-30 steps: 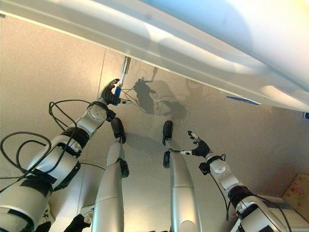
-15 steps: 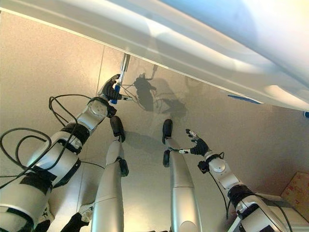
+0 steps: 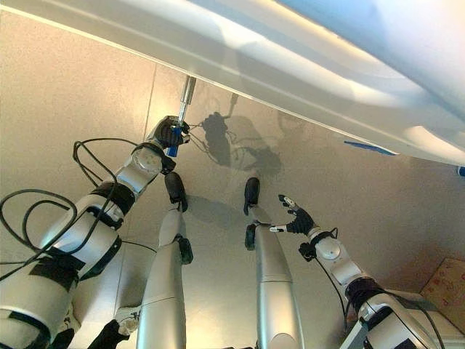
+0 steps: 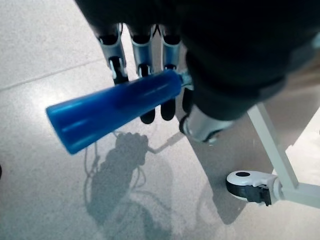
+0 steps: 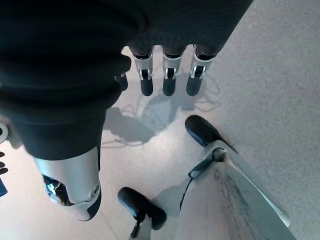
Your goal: Raise the hospital bed
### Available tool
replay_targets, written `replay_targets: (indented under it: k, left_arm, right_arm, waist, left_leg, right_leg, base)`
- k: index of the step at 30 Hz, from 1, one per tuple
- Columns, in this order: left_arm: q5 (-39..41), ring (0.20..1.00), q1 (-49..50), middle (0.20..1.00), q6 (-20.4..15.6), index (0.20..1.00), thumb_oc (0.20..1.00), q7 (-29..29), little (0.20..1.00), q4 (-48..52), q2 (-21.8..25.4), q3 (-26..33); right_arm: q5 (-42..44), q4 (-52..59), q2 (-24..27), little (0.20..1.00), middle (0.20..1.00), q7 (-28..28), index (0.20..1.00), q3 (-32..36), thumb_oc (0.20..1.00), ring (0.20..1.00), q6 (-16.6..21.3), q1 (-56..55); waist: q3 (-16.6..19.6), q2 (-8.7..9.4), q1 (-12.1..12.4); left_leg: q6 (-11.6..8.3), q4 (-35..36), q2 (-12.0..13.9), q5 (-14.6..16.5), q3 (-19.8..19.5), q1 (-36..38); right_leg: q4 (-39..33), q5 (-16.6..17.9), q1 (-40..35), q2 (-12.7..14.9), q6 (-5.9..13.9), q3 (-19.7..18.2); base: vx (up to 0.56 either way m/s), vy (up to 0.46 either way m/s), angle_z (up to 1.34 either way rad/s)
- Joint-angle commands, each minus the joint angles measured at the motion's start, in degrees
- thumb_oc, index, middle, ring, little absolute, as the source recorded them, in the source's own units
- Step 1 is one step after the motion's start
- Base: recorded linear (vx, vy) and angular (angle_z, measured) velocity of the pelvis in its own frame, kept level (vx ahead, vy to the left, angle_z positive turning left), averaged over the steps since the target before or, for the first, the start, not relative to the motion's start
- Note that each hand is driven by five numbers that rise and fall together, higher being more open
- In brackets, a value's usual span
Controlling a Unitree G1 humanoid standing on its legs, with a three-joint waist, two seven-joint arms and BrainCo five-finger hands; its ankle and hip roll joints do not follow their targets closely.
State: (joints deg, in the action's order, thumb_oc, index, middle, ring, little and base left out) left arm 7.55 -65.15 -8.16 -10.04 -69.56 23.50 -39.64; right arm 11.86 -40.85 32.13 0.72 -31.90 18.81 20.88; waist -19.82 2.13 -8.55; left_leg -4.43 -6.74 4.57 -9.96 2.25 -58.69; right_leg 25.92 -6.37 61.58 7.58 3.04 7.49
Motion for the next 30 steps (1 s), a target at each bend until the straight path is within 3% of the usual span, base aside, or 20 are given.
replay_targets:
  k: [1,2,4,5,7,8,9,10,30]
  left_arm:
    - [-0.74,0.398,-4.07,0.398,-1.04,0.398,0.398,0.17,0.398,-1.08,-0.90,0.26]
    - [-0.74,0.373,-4.07,0.373,-1.04,0.373,0.373,0.17,0.373,-1.08,-0.91,0.26]
    - [-0.96,0.467,-4.17,0.467,-1.01,0.467,0.467,0.15,0.467,-1.03,-0.96,0.22]
    - [-1.03,0.470,-4.30,0.470,-0.97,0.470,0.470,0.08,0.470,-0.90,-0.96,0.12]
    - [-1.11,0.420,-4.19,0.420,-0.93,0.420,0.420,0.27,0.420,-0.99,-0.89,0.06]
    - [-1.07,0.351,-4.19,0.351,-0.94,0.351,0.351,0.21,0.351,-1.01,-0.86,0.14]
    - [-1.07,0.231,-4.30,0.231,-0.92,0.231,0.231,0.22,0.231,-1.07,-0.87,0.14]
    - [-1.11,0.200,-4.37,0.200,-0.92,0.200,0.200,0.23,0.200,-1.21,-0.85,0.11]
    - [-1.57,0.200,-4.23,0.200,-0.87,0.200,0.200,0.40,0.200,-0.67,-0.88,0.00]
  right_arm:
    - [-1.18,2.29,2.44,1.000,1.000,0.00,1.000,0.38,1.000,1.000,1.39,-2.47]
    - [-1.18,2.29,2.44,1.000,1.000,0.00,1.000,0.38,1.000,1.000,1.39,-2.47]
    - [-1.31,1.97,2.39,1.000,1.000,-0.06,1.000,0.32,1.000,1.000,1.39,-2.47]
    - [-1.33,1.83,2.38,1.000,1.000,-0.17,1.000,0.33,1.000,1.000,1.35,-2.38]
    - [-1.33,2.19,2.45,1.000,1.000,-0.12,1.000,0.34,1.000,1.000,1.35,-2.50]
    - [-1.34,2.22,2.44,1.000,1.000,-0.13,1.000,0.35,1.000,1.000,1.34,-2.58]
    - [-1.34,2.34,2.50,1.000,1.000,-0.14,1.000,0.34,1.000,1.000,1.35,-2.49]
    - [-1.28,2.61,2.53,1.000,1.000,-0.11,1.000,0.42,1.000,1.000,1.37,-2.51]
    - [-1.41,2.82,2.82,1.000,1.000,-0.06,1.000,0.37,1.000,1.000,1.49,-3.05]
  waist:
    - [-1.23,0.45,0.74]
    - [-1.22,0.45,0.74]
    - [-1.26,0.47,0.74]
    - [-1.29,0.53,0.75]
    - [-1.33,0.58,0.75]
    - [-1.36,0.57,0.79]
    - [-1.36,0.57,0.79]
    - [-1.35,0.56,0.76]
    - [-1.51,0.49,0.86]
  left_leg:
    - [1.29,-7.22,-0.62,8.79,-1.29,1.81]
    - [1.29,-7.22,-0.62,8.78,-1.29,1.81]
    - [1.27,-6.99,-0.61,8.70,-1.31,1.96]
    - [1.25,-6.87,-0.63,8.64,-1.32,2.05]
    - [1.24,-6.83,-0.63,8.59,-1.32,2.12]
    - [1.22,-6.82,-0.64,8.57,-1.31,2.19]
    - [1.22,-6.81,-0.63,8.57,-1.30,2.22]
    - [1.21,-6.78,-0.65,8.56,-1.33,2.28]
    - [1.15,-6.80,-0.72,8.68,-1.28,2.74]
  right_leg:
    - [-14.29,12.56,-3.31,-2.13,4.32,-2.57]
    - [-14.29,12.56,-3.31,-2.13,4.32,-2.56]
    - [-14.41,12.58,-3.42,-2.16,4.36,-2.53]
    - [-14.47,12.65,-3.51,-2.14,4.39,-2.52]
    - [-14.54,12.69,-3.57,-2.16,4.42,-2.49]
    - [-14.47,12.65,-3.64,-2.17,4.41,-2.49]
    - [-14.42,12.58,-3.67,-2.19,4.41,-2.47]
    - [-14.47,12.54,-3.75,-2.18,4.42,-2.45]
    - [-14.52,12.50,-4.00,-2.24,4.36,-2.50]
  base:
    - [0.00,0.000,0.00]
    - [0.00,0.000,0.00]
    - [0.00,0.000,0.00]
    - [0.00,0.000,0.00]
    - [0.00,0.000,0.00]
    - [0.00,0.000,0.00]
    - [0.00,0.000,0.00]
    - [0.00,0.000,0.00]
    - [0.00,0.000,0.00]
